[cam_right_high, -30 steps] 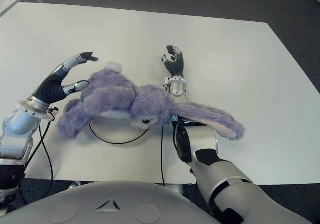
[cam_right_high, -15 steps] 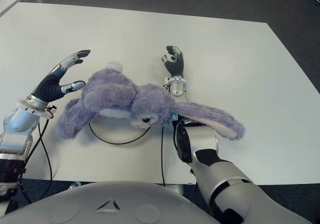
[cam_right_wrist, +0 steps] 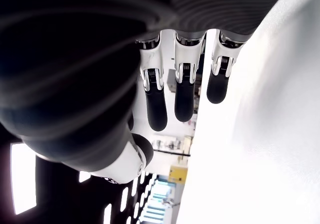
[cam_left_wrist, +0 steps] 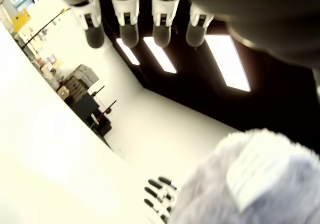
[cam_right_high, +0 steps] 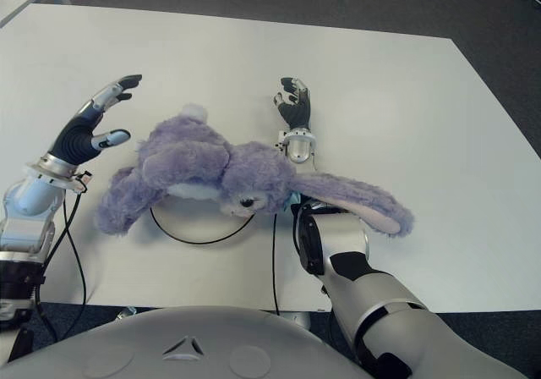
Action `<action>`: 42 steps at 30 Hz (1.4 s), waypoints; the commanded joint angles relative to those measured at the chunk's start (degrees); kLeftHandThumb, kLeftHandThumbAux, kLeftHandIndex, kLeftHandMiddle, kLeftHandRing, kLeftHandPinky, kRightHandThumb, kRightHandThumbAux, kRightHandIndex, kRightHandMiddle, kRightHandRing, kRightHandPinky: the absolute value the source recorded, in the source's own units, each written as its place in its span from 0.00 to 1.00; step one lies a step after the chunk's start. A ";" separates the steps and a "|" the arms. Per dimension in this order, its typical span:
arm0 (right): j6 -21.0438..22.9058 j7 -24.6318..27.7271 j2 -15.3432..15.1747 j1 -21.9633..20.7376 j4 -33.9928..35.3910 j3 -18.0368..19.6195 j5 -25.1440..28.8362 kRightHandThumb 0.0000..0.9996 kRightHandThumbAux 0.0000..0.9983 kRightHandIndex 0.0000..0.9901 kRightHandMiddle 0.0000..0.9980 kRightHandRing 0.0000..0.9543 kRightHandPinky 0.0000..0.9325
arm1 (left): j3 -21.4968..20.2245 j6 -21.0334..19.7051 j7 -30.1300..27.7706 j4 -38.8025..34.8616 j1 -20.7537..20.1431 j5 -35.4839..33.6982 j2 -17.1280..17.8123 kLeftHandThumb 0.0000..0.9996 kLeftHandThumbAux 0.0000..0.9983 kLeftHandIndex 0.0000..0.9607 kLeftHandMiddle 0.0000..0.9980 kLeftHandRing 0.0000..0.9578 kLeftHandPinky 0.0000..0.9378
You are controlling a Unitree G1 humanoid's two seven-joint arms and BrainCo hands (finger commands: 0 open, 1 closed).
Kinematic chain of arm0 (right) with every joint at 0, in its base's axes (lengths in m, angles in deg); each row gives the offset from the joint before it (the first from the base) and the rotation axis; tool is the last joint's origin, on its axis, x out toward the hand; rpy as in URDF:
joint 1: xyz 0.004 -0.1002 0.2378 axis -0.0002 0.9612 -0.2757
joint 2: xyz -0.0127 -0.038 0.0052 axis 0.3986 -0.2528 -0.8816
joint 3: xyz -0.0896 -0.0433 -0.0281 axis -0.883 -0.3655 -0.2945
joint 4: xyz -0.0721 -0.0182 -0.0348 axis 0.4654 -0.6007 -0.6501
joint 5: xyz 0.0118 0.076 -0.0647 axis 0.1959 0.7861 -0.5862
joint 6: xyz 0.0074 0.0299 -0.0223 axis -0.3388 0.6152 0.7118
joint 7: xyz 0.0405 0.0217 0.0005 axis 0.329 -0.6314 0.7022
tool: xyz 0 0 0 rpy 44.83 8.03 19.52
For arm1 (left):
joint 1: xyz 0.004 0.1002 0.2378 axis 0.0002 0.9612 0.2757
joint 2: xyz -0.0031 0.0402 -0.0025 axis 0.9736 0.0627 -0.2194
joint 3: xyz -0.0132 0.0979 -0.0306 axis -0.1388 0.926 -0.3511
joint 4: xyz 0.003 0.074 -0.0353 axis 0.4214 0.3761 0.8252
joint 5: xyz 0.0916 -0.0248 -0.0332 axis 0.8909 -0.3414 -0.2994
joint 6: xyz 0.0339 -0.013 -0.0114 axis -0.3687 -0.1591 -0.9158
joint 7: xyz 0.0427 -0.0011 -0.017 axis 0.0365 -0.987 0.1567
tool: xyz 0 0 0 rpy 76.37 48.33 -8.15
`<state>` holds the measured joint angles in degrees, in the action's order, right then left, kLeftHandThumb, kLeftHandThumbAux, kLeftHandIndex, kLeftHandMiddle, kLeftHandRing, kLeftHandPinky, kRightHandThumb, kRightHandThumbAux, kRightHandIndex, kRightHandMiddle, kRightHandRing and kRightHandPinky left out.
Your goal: Put the doll into the plate.
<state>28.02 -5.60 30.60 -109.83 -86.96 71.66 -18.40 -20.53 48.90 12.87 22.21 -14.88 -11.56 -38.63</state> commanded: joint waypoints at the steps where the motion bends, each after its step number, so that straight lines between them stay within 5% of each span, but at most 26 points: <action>1: 6.10 0.44 2.15 11.67 -7.59 0.06 0.00 0.58 0.88 0.29 0.26 0.22 0.17 | -1.06 -1.10 0.73 3.98 -3.20 -0.87 -1.32 0.00 0.22 0.00 0.00 0.00 0.00; 18: 6.21 0.40 2.19 11.62 -7.62 0.11 0.18 0.59 0.87 0.29 0.27 0.23 0.17 | -3.34 -6.89 0.29 7.04 -7.52 -5.16 -3.79 0.00 0.29 0.00 0.00 0.00 0.00; 42: 6.53 1.05 2.37 11.65 -7.64 0.84 0.78 0.59 0.88 0.29 0.25 0.20 0.14 | -2.45 -11.05 1.47 26.18 -22.28 -5.37 -8.72 0.00 0.41 0.00 0.00 0.00 0.00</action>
<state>28.02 -5.42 30.69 -109.84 -86.96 71.94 -18.19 -23.31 39.57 12.98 42.21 -34.08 -16.72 -44.99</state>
